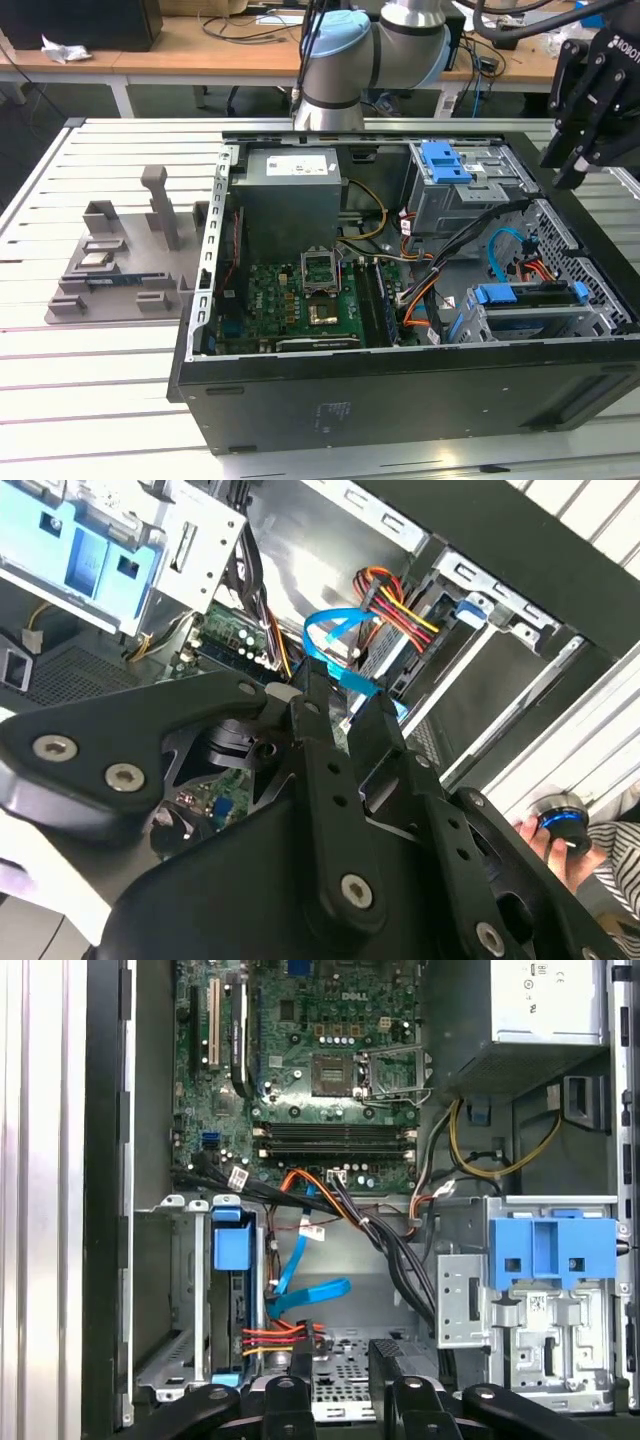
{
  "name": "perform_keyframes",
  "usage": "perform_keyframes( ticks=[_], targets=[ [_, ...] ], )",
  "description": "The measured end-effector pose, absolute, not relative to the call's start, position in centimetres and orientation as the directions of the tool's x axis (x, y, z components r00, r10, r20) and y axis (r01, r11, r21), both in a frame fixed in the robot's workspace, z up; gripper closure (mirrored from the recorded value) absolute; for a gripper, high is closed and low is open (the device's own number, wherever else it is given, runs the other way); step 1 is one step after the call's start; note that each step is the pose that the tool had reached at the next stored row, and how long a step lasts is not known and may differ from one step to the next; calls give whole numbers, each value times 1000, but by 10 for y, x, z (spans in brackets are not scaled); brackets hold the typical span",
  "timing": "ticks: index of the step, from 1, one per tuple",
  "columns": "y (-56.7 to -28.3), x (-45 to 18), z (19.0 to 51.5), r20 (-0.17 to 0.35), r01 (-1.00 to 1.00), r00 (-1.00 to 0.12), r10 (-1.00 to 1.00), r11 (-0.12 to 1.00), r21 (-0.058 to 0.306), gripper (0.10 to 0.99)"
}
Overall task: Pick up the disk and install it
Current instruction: 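Insert the second disk wire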
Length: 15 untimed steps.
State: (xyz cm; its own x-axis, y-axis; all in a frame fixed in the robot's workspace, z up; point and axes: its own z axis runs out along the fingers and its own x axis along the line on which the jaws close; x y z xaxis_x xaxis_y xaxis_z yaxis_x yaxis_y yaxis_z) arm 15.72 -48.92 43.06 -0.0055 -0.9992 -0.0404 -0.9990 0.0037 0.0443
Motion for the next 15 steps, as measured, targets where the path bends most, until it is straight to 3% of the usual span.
perform_keyframes(
  ticks=[15],
  targets=[
    [-517, 152, 402, -40, -999, 1, -999, -2, 45, 725]
  ],
)
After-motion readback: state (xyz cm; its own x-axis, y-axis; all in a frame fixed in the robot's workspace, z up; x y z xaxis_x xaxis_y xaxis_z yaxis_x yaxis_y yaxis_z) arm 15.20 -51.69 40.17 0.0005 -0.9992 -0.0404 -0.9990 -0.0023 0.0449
